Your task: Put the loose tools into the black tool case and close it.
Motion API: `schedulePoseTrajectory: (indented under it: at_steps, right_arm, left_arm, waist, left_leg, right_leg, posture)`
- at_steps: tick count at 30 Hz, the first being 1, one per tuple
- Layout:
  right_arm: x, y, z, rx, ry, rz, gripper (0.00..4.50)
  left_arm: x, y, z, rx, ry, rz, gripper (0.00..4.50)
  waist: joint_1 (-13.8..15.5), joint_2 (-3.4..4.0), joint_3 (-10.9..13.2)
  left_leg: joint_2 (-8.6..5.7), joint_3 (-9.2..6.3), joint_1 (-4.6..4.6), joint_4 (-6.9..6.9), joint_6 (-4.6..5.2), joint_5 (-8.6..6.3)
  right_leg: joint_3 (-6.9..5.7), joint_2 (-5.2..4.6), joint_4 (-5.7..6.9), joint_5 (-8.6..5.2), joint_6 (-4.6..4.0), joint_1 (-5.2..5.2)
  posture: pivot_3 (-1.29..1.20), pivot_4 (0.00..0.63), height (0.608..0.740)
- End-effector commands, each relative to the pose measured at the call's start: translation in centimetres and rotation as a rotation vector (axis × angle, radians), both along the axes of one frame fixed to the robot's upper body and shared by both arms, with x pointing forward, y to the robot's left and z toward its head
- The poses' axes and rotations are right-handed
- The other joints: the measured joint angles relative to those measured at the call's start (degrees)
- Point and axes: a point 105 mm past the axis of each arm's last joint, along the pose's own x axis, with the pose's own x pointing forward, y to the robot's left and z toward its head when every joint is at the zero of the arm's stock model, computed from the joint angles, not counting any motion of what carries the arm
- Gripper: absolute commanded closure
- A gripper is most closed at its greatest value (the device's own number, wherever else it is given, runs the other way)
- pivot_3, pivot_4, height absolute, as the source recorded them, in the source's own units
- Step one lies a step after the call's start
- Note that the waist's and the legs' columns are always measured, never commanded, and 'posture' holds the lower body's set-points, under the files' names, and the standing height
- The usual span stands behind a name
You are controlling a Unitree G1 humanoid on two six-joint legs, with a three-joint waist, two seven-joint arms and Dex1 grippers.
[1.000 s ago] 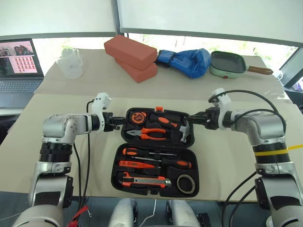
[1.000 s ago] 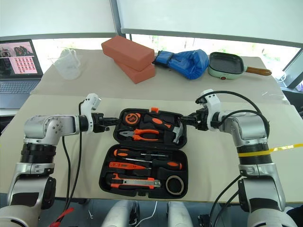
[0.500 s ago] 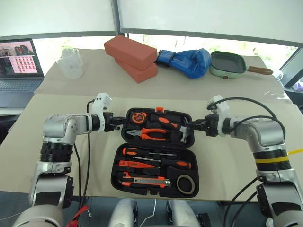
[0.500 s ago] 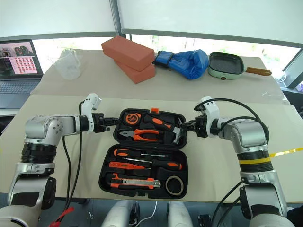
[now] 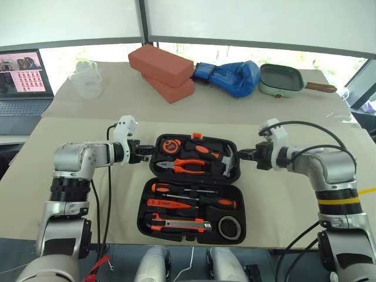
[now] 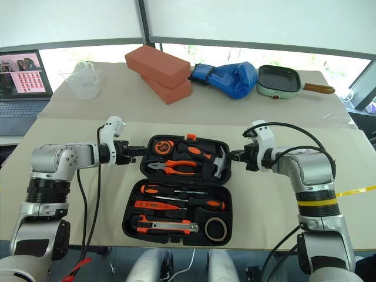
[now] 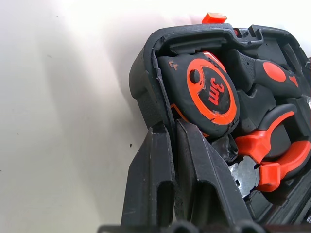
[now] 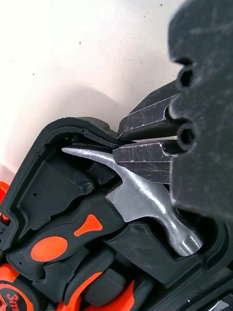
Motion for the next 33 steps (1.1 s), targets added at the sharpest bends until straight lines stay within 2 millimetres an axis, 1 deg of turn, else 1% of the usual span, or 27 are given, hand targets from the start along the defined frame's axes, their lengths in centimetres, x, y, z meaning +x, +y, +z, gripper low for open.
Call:
schedulePoseTrajectory:
  at_steps: [1, 4, 7, 11, 15, 20, 23, 24, 26, 29, 32, 33]
  right_arm:
    - [1.7, 2.0, 6.3, 0.038, -0.312, 0.033, 4.48]
    - [2.4, 2.2, 8.0, 0.049, -0.405, 0.011, 4.48]
    - [2.8, 2.0, 9.2, 0.014, -0.515, -0.009, 4.48]
    - [2.5, 2.3, 9.3, -0.047, -0.609, 0.015, 4.48]
    - [1.5, 2.2, 8.7, -0.120, -0.719, 0.029, 4.48]
    - [-0.3, 1.7, 7.5, -0.204, -0.842, 0.040, 4.48]
    - [-1.9, 1.4, 6.6, -0.271, -0.932, 0.071, 4.48]
    - [-2.4, 1.4, 6.3, -0.289, -0.957, 0.082, 4.48]
    - [-3.0, 1.4, 6.0, -0.302, -0.983, 0.092, 4.48]
    - [-4.9, 1.3, 3.7, -0.383, -1.021, 0.161, 4.48]
    - [-6.2, 1.0, 1.4, -0.410, -1.005, 0.199, 4.48]
    - [-6.6, 1.0, 1.0, -0.420, -1.009, 0.215, 4.48]
  left_arm:
    - [0.8, -2.7, 6.0, -0.085, -0.349, -0.060, 4.50]
    - [0.9, -3.5, 7.6, -0.077, -0.463, -0.067, 4.50]
    - [0.7, -4.4, 8.6, -0.022, -0.610, -0.090, 4.50]
    - [0.5, -4.7, 9.1, 0.013, -0.730, -0.066, 4.50]
    - [-0.2, -4.3, 7.9, 0.116, -0.844, -0.033, 4.50]
    - [-1.4, -3.2, 6.3, 0.200, -0.921, 0.032, 4.50]
    - [-2.0, -1.7, 5.2, 0.244, -0.927, 0.100, 4.50]
    - [-2.1, -1.1, 5.0, 0.260, -0.933, 0.129, 4.50]
    - [-2.3, -0.6, 4.9, 0.274, -0.942, 0.156, 4.50]
    - [-3.5, 0.7, 3.9, 0.332, -0.955, 0.198, 4.50]
    - [-4.5, 1.3, 2.7, 0.345, -0.921, 0.212, 4.50]
    - [-4.8, 1.5, 2.4, 0.345, -0.907, 0.221, 4.50]
  waist:
    - [0.1, -0.03, 0.0]
    - [0.2, -0.05, 0.1]
    - [0.3, -0.05, 0.1]
    - [0.4, -0.03, 0.1]
    - [0.3, -0.03, 0.1]
    - [0.6, -0.02, 0.1]
    - [0.6, -0.02, 0.1]
    - [0.6, 0.00, 0.0]
    - [0.5, 0.00, 0.0]
    - [0.3, 0.01, 0.0]
    - [0.1, 0.01, -0.1]
    - [0.0, 0.01, -0.1]
  left_leg:
    - [0.00, 0.00, -0.05, 0.00, -0.01, 0.05]
    - [0.00, -0.01, -0.27, 0.00, -0.01, 0.21]
    - [0.00, -0.01, -0.34, -0.08, 0.01, 0.20]
    - [-0.01, 0.00, -0.63, -0.08, 0.08, 0.16]
    - [-0.01, 0.03, -0.67, -0.12, 0.12, 0.13]
    - [0.01, 0.03, -0.69, -0.12, 0.19, 0.08]
    - [0.06, 0.03, -0.60, -0.12, 0.20, 0.07]
    - [0.06, 0.02, -0.54, -0.12, 0.20, 0.07]
    - [0.07, 0.03, -0.32, -0.15, 0.21, 0.05]
    - [0.07, 0.08, -0.20, -0.14, 0.23, 0.04]
    - [0.12, 0.10, 0.05, -0.20, 0.21, 0.03]
    - [0.13, 0.12, 0.17, -0.20, 0.20, 0.03]
  right_leg:
    - [0.00, -0.01, 0.01, 0.04, -0.03, -0.06]
    - [-0.02, -0.01, -0.05, 0.22, -0.03, -0.24]
    - [-0.06, -0.02, -0.06, 0.24, -0.01, -0.23]
    - [-0.10, -0.04, -0.09, 0.29, 0.08, -0.39]
    - [-0.10, -0.05, -0.26, 0.30, 0.10, -0.40]
    - [-0.12, -0.06, -0.34, 0.30, 0.11, -0.37]
    - [-0.12, -0.04, -0.36, 0.30, 0.11, -0.27]
    - [-0.12, -0.04, -0.35, 0.30, 0.11, -0.22]
    - [-0.11, -0.04, -0.36, 0.30, 0.11, -0.03]
    - [-0.08, -0.04, -0.50, 0.29, 0.10, 0.02]
    - [-0.04, -0.01, -0.46, 0.26, 0.05, 0.18]
    - [-0.02, -0.01, -0.42, 0.25, 0.04, 0.26]
  posture:
    - [0.00, 0.150, 0.738]
    - [0.00, 0.150, 0.738]
    - [0.00, 0.150, 0.738]
    - [0.00, 0.150, 0.738]
    - [0.00, 0.150, 0.738]
    - [0.00, 0.150, 0.738]
    - [0.00, 0.150, 0.738]
    - [0.00, 0.150, 0.738]
    - [0.00, 0.150, 0.738]
    - [0.00, 0.150, 0.738]
    - [0.00, 0.150, 0.738]
    - [0.00, 0.150, 0.738]
